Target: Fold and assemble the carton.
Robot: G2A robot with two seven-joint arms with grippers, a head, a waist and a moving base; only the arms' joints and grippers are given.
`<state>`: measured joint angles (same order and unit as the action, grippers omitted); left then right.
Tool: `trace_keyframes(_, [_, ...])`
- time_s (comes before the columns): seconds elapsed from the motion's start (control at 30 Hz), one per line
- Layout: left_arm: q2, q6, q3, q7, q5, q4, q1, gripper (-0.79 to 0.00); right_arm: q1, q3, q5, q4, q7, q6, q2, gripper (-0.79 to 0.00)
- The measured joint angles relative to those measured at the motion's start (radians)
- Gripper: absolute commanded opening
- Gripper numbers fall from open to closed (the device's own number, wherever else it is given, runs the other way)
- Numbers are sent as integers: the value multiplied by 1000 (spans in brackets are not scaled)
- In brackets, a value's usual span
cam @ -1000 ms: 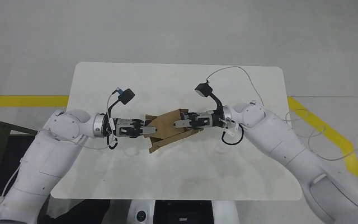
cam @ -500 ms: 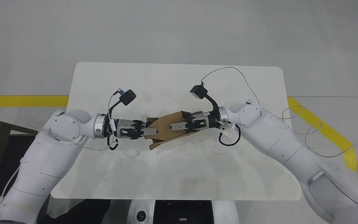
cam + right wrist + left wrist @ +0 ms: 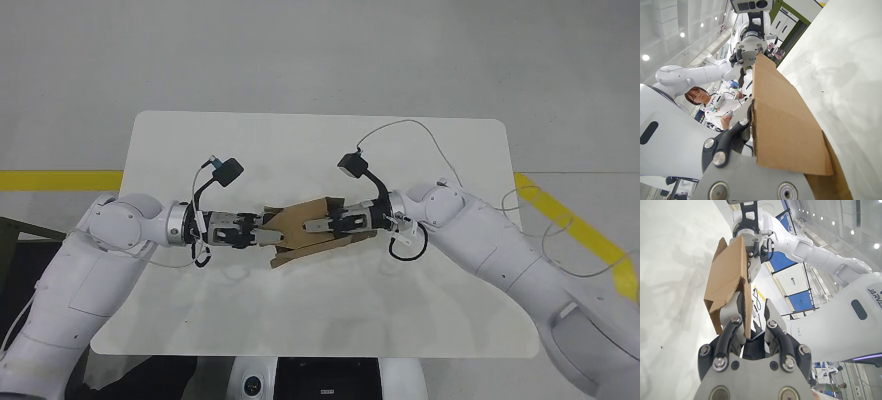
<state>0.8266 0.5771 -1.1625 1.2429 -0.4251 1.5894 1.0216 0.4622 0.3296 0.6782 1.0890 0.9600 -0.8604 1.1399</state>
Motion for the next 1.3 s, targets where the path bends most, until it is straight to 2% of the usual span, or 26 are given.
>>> trace_keyframes(0.23, [-4, -2, -7, 2, -46, 8, 3, 0, -8, -14, -20, -21, -30, -30, 0, -785])
trace_keyframes(0.63, [2, -34, -31, 8, -217, 36, 17, 0, -17, -33, -40, -49, -75, -75, 7, -785])
trace_keyframes(1.3, [34, -55, 37, -4, -229, 75, -8, 0, -20, -39, -54, -68, -108, -108, 34, -785])
